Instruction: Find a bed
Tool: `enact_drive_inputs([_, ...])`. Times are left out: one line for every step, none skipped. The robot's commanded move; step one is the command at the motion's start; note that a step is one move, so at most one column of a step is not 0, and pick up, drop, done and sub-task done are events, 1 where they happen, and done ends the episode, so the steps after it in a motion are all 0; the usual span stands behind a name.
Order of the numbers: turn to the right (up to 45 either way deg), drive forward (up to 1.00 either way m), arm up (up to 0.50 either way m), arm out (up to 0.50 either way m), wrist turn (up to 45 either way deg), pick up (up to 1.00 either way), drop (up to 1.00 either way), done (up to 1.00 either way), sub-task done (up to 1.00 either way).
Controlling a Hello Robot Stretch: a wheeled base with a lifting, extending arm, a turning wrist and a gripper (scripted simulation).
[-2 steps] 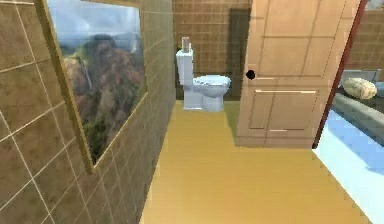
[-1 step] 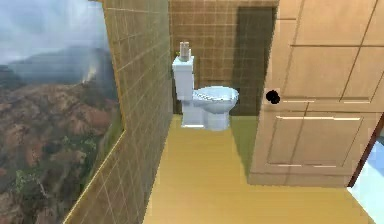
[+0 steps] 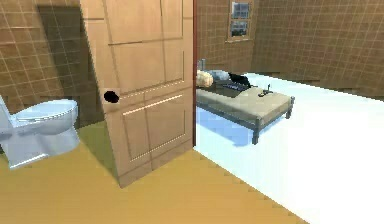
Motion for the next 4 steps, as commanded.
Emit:
enact_drive_inputs([18.0,0.0,0.0,0.0,0.0,0.0,0.0,0.0,0.0])
enact_drive_inputs([0.0,0.35,0.0,0.0,0.0,0.0,0.0,0.0,0.0])
enact_drive_inputs([21.0,0.0,0.0,0.0,0.0,0.0,0.0,0.0,0.0])
enact_drive_inputs([0.0,1.0,0.0,0.0,0.0,0.0,0.0,0.0,0.0])
